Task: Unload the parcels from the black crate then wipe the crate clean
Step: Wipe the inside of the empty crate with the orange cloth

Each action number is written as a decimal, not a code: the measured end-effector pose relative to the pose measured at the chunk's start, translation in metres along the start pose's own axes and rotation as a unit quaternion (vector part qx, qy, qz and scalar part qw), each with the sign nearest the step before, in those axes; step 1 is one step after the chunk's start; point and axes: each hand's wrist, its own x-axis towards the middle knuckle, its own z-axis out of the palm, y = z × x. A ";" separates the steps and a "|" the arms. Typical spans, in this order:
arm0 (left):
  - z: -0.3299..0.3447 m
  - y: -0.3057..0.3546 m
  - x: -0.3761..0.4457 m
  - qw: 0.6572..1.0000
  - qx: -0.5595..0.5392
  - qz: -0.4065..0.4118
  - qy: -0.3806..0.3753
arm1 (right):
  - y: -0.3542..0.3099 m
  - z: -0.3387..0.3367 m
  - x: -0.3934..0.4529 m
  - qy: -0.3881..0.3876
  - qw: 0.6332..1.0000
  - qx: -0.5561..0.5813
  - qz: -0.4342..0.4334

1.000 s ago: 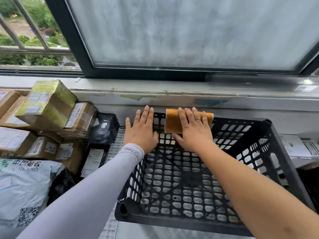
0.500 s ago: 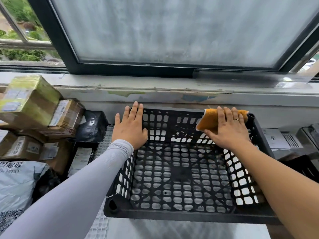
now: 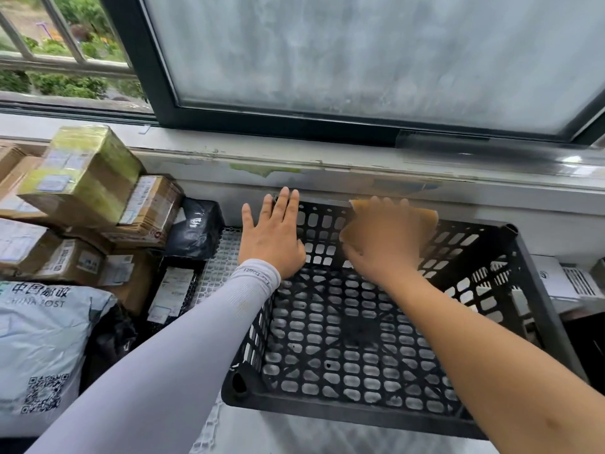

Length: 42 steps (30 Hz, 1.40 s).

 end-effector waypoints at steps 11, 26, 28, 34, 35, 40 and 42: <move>0.003 0.000 0.001 1.000 -0.010 -0.005 0.006 | -0.035 -0.006 0.008 0.017 0.997 0.038 -0.057; 0.002 0.002 -0.001 1.000 0.003 -0.007 0.007 | 0.120 -0.006 -0.004 -0.008 1.000 0.024 0.000; 0.001 0.002 -0.001 1.000 0.003 -0.008 0.007 | 0.128 -0.006 -0.005 -0.010 1.000 0.028 0.011; 0.001 0.002 -0.002 1.000 -0.002 -0.009 0.012 | 0.128 -0.010 -0.004 -0.034 0.998 0.026 0.048; 0.001 0.002 -0.001 1.000 -0.003 -0.009 0.012 | 0.124 -0.010 -0.003 -0.035 0.998 0.025 0.053; 0.001 0.001 -0.002 1.000 -0.007 -0.010 0.010 | 0.073 -0.013 -0.004 -0.031 0.999 0.024 0.013; 0.000 0.001 -0.002 1.000 -0.013 -0.008 0.008 | 0.040 -0.015 -0.003 -0.038 0.999 0.026 -0.008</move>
